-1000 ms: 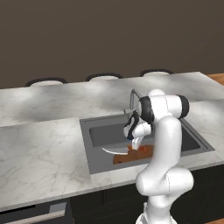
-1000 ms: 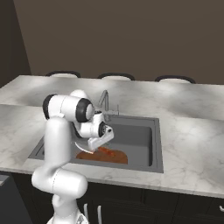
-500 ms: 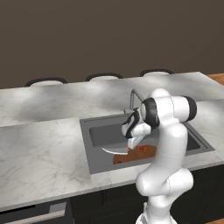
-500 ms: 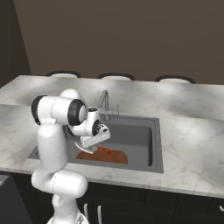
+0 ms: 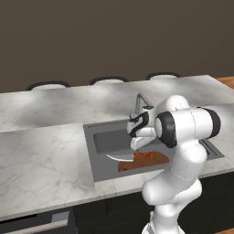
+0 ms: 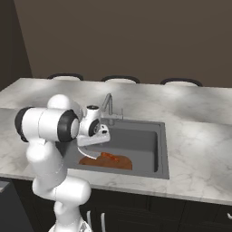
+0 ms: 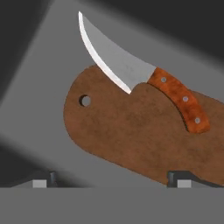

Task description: Move the cutting board and knife to the sink. Then move spray from the cabinet to the counter.

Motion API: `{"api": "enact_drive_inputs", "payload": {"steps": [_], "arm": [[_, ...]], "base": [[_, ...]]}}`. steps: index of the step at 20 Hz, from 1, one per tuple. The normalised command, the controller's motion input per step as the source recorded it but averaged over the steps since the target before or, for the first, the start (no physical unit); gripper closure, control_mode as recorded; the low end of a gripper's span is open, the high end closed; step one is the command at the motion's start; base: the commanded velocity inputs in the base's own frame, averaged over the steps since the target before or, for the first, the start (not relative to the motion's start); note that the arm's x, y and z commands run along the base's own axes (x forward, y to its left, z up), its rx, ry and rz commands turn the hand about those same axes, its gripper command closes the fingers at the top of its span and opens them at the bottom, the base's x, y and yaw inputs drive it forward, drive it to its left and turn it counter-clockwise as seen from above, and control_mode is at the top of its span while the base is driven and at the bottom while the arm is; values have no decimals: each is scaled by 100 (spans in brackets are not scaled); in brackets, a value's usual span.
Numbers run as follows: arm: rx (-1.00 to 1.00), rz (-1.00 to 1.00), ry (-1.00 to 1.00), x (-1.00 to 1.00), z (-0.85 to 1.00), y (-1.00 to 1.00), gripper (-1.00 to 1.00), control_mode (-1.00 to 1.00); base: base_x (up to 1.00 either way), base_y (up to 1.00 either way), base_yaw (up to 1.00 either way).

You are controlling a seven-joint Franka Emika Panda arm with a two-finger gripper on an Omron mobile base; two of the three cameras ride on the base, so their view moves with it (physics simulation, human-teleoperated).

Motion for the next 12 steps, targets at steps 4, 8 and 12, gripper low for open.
{"api": "enact_drive_inputs", "payload": {"steps": [4,8,12], "arm": [[0,-14,-4,-43,50,19,-100,-100],[0,-10,0,-34,55,17,-100,-100],[0,-9,0,-43,51,14,-100,-100]], "base": [[0,0,0],[0,0,0],[0,0,0]]}}
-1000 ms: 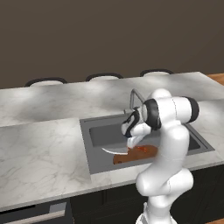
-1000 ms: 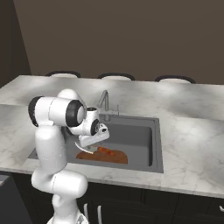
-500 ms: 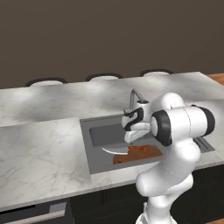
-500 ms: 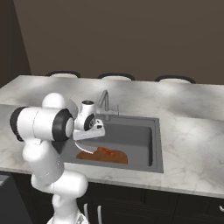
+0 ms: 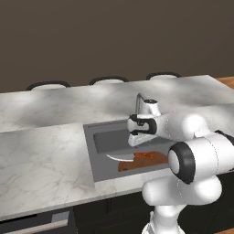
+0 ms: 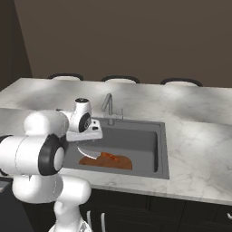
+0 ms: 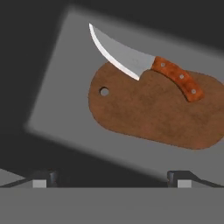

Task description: Move the cutting board and knife to the sink. Then move spray from the cabinet to the counter.

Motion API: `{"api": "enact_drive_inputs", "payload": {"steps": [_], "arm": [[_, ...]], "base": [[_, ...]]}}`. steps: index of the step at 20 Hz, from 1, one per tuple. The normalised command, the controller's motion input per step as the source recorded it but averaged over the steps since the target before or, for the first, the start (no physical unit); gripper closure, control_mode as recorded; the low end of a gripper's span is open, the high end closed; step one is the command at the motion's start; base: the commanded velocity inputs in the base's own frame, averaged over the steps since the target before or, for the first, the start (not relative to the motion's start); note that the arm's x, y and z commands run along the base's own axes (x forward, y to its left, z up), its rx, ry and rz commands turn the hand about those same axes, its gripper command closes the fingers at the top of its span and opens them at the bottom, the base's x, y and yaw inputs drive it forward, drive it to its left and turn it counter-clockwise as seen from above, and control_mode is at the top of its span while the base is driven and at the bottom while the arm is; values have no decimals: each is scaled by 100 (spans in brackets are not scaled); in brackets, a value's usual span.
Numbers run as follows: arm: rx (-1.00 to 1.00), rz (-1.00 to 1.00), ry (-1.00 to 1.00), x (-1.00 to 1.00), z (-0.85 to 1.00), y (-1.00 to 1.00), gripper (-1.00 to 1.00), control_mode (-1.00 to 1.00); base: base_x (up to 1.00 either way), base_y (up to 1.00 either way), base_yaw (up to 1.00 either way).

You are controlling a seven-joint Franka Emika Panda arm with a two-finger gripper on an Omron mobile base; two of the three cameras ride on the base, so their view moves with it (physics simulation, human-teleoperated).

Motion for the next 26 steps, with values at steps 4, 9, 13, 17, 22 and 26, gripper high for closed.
{"api": "enact_drive_inputs", "payload": {"steps": [4,9,13,17,22,26], "arm": [[0,-13,-5,-52,40,9,-100,-100],[0,-19,-11,-58,33,7,-100,-100],[0,-22,-12,-61,32,5,-100,-100],[0,-16,-20,-59,34,3,-100,-100],[0,-9,-3,-44,39,2,-100,-100],[0,-6,0,-43,40,0,-100,-100]], "base": [[0,0,0],[0,0,0],[0,0,0],[0,0,0],[0,0,0],[0,0,0]]}}
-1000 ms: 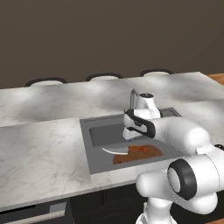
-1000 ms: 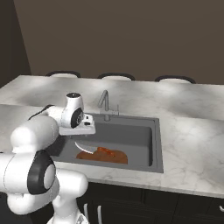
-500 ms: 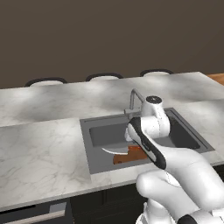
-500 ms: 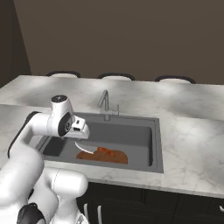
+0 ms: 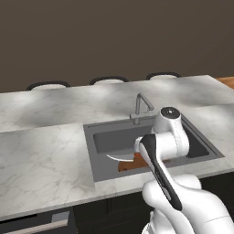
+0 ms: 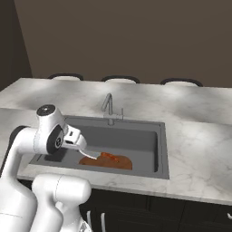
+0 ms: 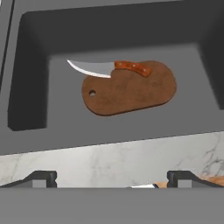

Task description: Move the cutting board and knife to the sink. Then move spray from the cabinet to the counter.

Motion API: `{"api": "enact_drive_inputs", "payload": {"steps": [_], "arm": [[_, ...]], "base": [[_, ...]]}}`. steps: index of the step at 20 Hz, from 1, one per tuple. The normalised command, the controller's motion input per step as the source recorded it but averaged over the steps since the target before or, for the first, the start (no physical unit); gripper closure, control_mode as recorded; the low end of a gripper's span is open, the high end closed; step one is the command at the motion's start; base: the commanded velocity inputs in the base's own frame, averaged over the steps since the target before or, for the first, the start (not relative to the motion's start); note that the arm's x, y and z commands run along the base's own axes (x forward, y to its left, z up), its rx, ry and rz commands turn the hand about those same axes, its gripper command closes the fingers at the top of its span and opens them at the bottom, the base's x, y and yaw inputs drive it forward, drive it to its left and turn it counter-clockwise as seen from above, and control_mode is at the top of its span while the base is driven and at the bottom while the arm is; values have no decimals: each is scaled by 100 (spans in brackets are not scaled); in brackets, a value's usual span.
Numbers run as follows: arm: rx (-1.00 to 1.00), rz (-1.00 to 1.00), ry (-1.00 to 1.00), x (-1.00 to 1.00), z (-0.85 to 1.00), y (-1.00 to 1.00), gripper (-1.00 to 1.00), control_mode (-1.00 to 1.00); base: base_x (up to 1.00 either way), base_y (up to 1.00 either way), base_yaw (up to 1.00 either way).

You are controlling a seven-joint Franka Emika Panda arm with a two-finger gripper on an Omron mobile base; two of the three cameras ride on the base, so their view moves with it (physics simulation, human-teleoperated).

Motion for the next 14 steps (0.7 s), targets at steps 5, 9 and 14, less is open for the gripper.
{"api": "enact_drive_inputs", "payload": {"steps": [5,9,14], "arm": [[0,0,1,-29,25,0,-100,-100],[0,0,1,-1,2,0,-100,-100],[0,0,0,0,0,0,-100,100]], "base": [[0,0,0],[0,0,0],[-3,0,0]]}}
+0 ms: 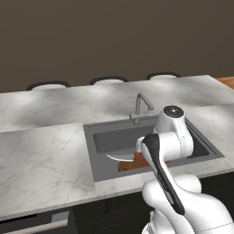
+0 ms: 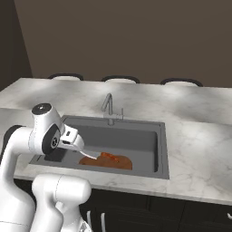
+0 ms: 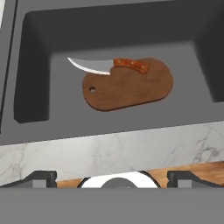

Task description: Move the cutting board and knife to the sink. Then move spray from the cabinet to the counter.

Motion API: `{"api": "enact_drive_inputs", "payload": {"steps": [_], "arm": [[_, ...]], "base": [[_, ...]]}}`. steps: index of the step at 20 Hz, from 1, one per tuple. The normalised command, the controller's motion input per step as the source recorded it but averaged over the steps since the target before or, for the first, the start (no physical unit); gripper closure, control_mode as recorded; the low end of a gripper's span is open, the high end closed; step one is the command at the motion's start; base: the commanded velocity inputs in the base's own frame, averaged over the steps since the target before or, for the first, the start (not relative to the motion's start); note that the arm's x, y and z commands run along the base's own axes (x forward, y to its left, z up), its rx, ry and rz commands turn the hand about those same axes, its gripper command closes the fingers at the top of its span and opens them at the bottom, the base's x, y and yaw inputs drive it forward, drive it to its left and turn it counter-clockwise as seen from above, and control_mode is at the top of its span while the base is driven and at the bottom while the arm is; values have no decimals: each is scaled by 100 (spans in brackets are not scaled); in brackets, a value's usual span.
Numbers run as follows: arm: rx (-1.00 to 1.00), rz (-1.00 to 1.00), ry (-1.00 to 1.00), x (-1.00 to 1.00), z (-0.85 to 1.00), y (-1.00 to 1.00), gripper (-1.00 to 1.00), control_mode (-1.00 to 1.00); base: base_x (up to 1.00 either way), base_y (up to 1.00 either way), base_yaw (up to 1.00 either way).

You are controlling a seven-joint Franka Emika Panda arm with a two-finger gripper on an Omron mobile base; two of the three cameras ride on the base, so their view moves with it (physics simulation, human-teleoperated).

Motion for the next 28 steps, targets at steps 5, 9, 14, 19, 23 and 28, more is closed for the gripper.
{"api": "enact_drive_inputs", "payload": {"steps": [5,9,14,19,23,28], "arm": [[0,0,0,0,0,0,-100,100],[0,0,0,0,0,0,-100,100],[0,0,0,0,0,0,-100,100],[0,0,0,0,0,0,-100,100],[0,0,0,0,0,0,-100,100],[0,0,0,0,0,0,-100,100]], "base": [[-50,3,1],[-64,11,21],[-46,17,55],[-13,14,98],[-8,8,100],[-4,18,89]]}}
